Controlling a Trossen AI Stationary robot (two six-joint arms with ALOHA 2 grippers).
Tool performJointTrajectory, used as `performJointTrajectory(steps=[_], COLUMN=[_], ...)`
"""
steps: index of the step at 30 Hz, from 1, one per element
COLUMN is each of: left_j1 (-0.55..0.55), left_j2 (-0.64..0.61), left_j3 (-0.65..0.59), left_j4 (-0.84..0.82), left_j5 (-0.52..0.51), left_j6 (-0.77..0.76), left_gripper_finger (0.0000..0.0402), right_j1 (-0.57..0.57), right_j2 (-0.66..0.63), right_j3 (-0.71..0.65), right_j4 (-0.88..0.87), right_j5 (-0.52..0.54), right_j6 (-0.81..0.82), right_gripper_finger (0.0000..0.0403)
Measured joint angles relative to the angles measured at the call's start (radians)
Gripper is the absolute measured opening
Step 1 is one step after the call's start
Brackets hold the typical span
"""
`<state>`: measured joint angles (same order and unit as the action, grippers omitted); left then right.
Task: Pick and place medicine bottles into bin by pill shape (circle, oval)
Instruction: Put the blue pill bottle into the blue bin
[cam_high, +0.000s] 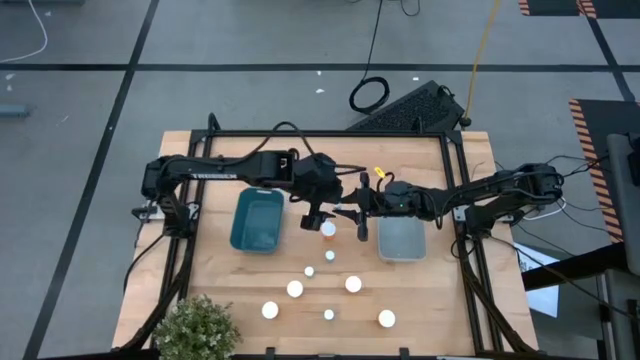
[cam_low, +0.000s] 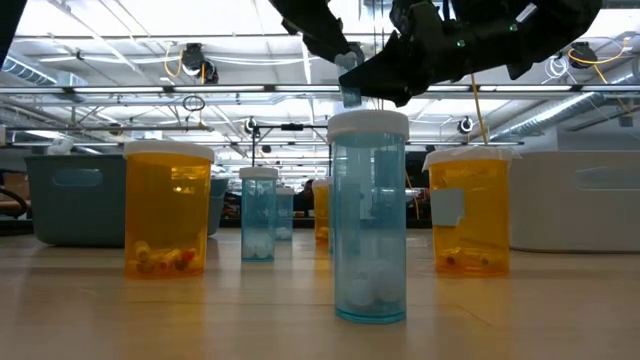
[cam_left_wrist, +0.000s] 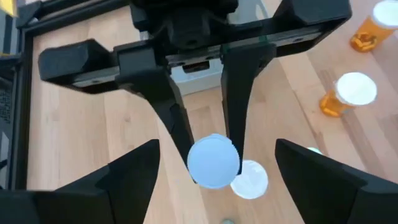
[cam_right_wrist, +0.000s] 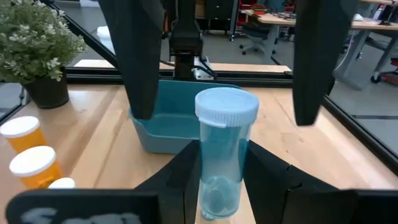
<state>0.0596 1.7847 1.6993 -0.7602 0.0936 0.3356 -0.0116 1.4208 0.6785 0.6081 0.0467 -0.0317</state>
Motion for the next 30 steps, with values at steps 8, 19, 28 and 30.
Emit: performJointTrajectory(steps=[8,19,28,30], left_j1=[0.002,0.002,0.001,0.001], left_j2=[-0.003,0.023,0.023,0.023], left_j3=[0.000,-0.002,-0.002,-0.002], left_j4=[0.005,0.008,0.008,0.008], left_j5=[-0.024,-0.041,-0.043,-0.043], left_j6=[-0.024,-0.016,-0.006,-0.006], left_gripper_finger=[0.0264,0.0196,0.0147,0.0138], right_j1=[0.000,0.000,0.000,0.000], right_j2=[0.000,0.000,0.000,0.000], right_j3=[0.000,0.000,0.000,0.000], right_j4=[0.001,0.001,0.001,0.001], right_j5=[0.001,0.003,0.004,0.004], right_j6=[-0.007,-0.007,-0.006,-0.006], right_gripper_finger=[0.0098,0.0098,0.0098,0.0098])
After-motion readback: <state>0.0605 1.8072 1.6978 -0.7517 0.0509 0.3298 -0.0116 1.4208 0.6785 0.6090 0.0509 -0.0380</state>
